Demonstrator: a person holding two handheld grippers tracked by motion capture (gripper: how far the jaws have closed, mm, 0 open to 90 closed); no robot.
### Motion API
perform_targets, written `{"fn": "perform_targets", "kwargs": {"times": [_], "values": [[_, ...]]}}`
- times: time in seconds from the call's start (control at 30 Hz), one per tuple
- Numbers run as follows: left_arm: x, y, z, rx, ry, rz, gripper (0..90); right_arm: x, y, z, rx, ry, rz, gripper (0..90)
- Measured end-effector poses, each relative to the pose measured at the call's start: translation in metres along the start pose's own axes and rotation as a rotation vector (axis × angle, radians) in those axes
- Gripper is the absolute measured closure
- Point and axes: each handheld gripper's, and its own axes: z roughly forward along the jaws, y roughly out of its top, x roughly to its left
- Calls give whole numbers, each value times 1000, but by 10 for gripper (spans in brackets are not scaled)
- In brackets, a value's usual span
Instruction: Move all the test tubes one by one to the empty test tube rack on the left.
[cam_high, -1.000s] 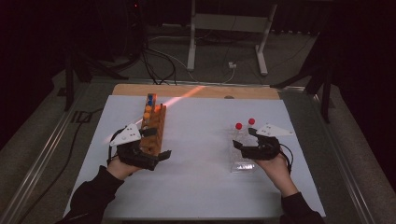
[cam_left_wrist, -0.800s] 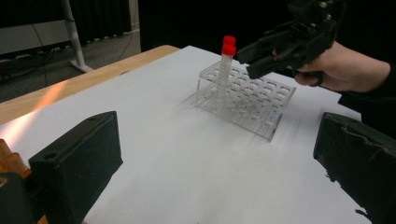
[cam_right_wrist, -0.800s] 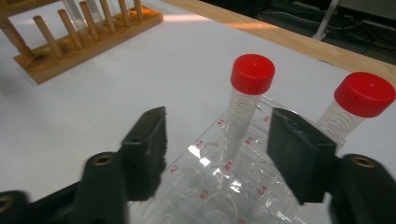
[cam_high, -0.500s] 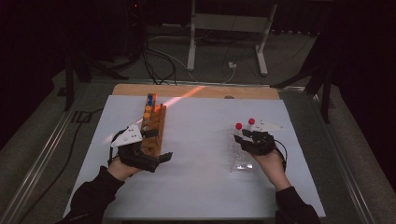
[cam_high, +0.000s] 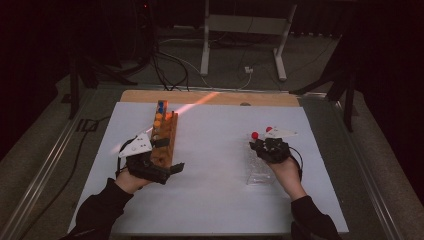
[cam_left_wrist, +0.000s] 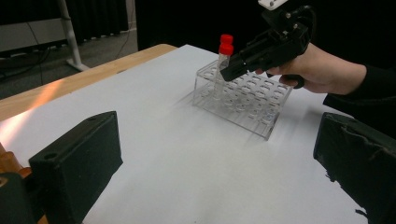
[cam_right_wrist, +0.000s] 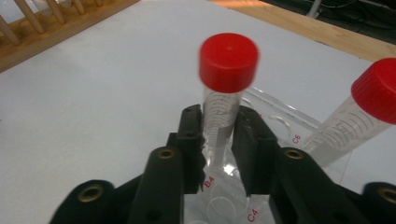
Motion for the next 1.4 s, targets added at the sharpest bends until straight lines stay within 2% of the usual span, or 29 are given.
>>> {"fn": "perform_targets", "kwargs": {"times": [0.27,0.6,0.7,0.83,0.97,1.2,1.4], "values": [[1,-1,1,4,-10,-5,18,0,3,-6,-21,2,-2,750],[0,2,1,5,-25,-8,19,3,24,-48,-136,-5,-32,751],[-2,3,1,6,-36,-4,19,7,31,-61,-173,-1,-45,750],[-5,4,3,8,-55,-4,20,18,38,-73,-207,32,-69,750],[-9,5,6,22,-75,2,20,35,39,-71,-201,84,-103,750],[-15,8,7,13,-83,3,20,60,35,-55,-152,174,-142,750],[-20,7,12,25,-100,1,20,81,29,-42,-106,247,-166,750]]}}
